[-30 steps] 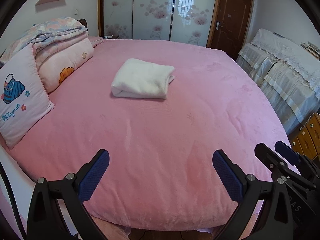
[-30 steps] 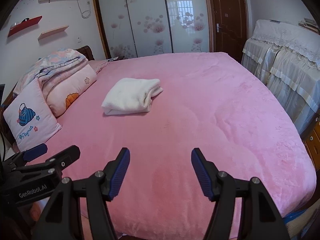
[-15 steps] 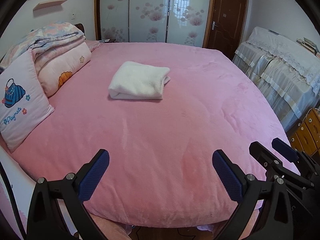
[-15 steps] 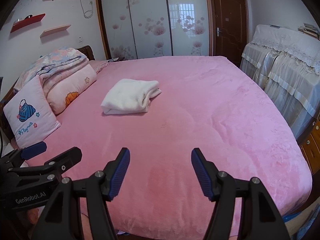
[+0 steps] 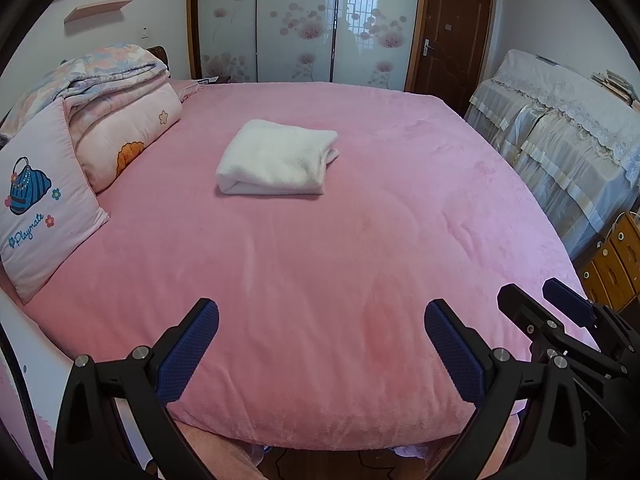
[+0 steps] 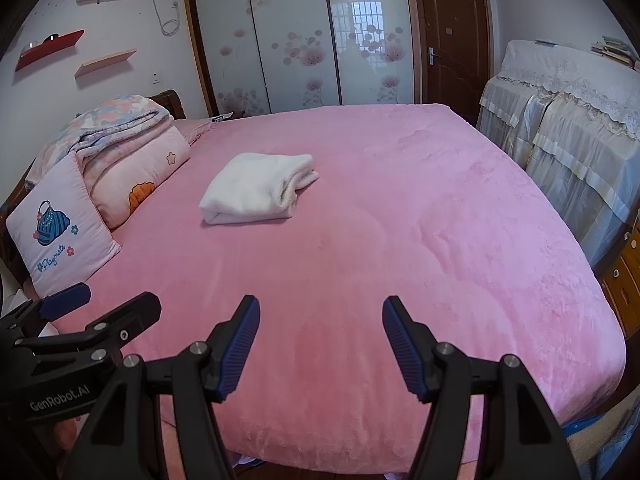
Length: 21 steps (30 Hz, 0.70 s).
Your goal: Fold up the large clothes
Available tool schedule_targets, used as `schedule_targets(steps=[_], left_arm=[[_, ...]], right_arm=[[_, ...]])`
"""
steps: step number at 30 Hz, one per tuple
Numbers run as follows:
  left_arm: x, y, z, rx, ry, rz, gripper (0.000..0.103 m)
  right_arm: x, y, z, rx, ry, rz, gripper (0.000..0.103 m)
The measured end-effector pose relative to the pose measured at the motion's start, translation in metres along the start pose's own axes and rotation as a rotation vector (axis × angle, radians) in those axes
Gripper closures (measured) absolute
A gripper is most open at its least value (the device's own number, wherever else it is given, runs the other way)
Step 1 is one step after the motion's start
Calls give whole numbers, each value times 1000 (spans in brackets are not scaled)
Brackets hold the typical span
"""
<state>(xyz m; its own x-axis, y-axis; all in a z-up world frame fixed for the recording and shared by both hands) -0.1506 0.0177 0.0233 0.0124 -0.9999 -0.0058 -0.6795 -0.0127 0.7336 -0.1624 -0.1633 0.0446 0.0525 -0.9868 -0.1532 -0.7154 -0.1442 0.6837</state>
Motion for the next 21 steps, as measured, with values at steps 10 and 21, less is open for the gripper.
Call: schedule_targets(steps=[10, 21], left_arm=[[-1, -1, 4, 2, -2, -4, 1], [-3, 0, 6, -3, 1, 0, 1]], right_arm=[[3, 0, 2, -4, -4, 0, 39], [4, 1, 3, -5, -6, 0, 39]])
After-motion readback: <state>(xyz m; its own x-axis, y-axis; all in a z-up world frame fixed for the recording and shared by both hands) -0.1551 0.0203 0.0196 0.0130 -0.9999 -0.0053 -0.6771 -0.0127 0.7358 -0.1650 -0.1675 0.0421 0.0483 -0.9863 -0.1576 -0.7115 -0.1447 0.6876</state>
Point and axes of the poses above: each gripper's, at about its wrist camera, not at the fingertips, and y roughly against the way its jaws point, x to its right, z to its underside, the point moved 2 cm from there along -y, roughly the way its jaws point, and after that the axes turned 4 degrees about -z, right-handed, at the moved point
